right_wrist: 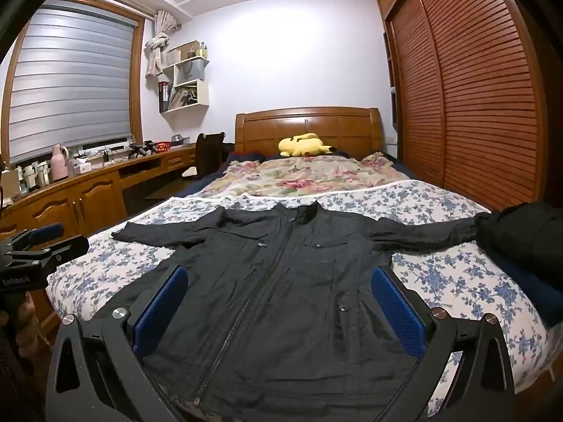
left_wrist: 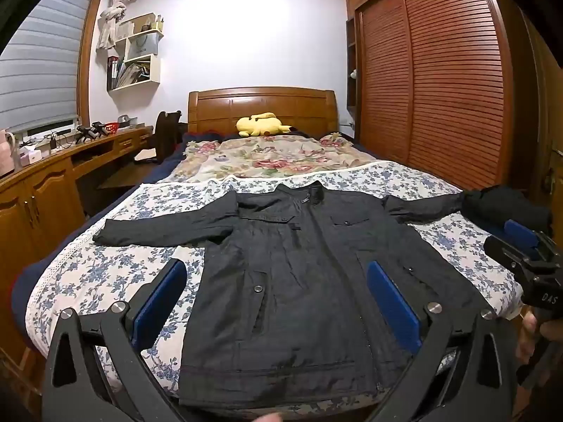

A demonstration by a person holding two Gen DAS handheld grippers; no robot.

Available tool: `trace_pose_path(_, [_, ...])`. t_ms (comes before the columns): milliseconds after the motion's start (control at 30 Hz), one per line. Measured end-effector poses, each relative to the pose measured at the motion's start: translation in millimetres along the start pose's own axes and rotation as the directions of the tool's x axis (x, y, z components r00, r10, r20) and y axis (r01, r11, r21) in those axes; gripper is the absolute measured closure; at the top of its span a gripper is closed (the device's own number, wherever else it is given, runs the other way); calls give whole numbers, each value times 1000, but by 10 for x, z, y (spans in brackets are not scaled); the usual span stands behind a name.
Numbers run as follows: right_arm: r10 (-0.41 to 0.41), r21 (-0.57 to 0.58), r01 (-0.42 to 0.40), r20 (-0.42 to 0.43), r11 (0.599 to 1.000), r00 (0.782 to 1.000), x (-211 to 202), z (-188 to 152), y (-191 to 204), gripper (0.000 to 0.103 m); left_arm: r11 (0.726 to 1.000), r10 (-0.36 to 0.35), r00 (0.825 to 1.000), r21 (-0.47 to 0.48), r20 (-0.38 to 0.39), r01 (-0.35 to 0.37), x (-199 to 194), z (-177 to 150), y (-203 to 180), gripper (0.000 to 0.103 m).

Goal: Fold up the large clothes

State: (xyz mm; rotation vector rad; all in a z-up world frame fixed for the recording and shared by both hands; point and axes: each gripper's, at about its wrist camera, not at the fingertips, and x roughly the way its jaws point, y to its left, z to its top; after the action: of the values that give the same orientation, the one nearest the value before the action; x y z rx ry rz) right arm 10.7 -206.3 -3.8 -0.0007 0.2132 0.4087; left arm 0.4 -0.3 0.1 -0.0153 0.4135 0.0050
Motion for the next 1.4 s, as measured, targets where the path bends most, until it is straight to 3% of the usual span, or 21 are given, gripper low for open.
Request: trace_pose_path(1400, [-1,10,0,2,1000,1000,-12,0,-2,0,1000,-1,1000,-13,8,1,-10,-29,9,0])
